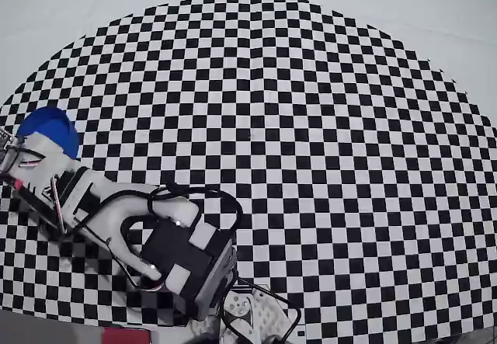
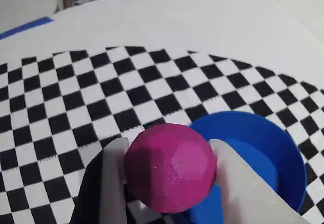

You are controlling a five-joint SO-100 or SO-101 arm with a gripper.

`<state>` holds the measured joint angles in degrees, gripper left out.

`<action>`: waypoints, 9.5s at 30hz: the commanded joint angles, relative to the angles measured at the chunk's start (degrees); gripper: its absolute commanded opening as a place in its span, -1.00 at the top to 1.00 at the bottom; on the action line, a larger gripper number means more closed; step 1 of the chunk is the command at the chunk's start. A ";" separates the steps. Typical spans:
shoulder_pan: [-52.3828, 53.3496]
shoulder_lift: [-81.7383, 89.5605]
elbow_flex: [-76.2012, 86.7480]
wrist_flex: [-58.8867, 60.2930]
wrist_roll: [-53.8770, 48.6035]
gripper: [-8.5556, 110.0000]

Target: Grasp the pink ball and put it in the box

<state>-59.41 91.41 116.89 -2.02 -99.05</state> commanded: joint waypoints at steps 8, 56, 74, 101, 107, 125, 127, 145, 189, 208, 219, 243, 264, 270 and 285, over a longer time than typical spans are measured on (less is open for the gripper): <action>3.16 -0.35 -2.99 -0.18 -0.35 0.85; 11.34 -6.77 -7.91 -0.44 -0.44 0.85; 11.34 -9.67 -10.11 -0.44 -0.53 0.85; 10.90 -15.12 -14.06 -0.44 -0.53 0.85; 10.72 -15.56 -14.06 -0.44 -0.62 0.85; 10.72 -17.05 -14.41 -0.53 -0.97 0.85; 10.72 -17.14 -14.41 -0.53 -0.97 0.85; 10.81 -17.31 -14.41 -0.53 -1.14 0.85; 11.78 -13.45 -13.71 -6.77 3.08 0.46; 32.78 11.25 5.98 -20.39 44.91 0.85; 46.58 24.52 17.58 -10.90 89.47 0.85; 59.33 69.70 52.21 29.00 99.40 0.84; 60.91 92.72 61.44 45.00 99.49 0.85; 60.91 94.92 61.44 47.81 99.49 0.85; 60.91 94.92 61.44 47.81 99.58 0.85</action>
<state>1.05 185.27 177.89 45.62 0.88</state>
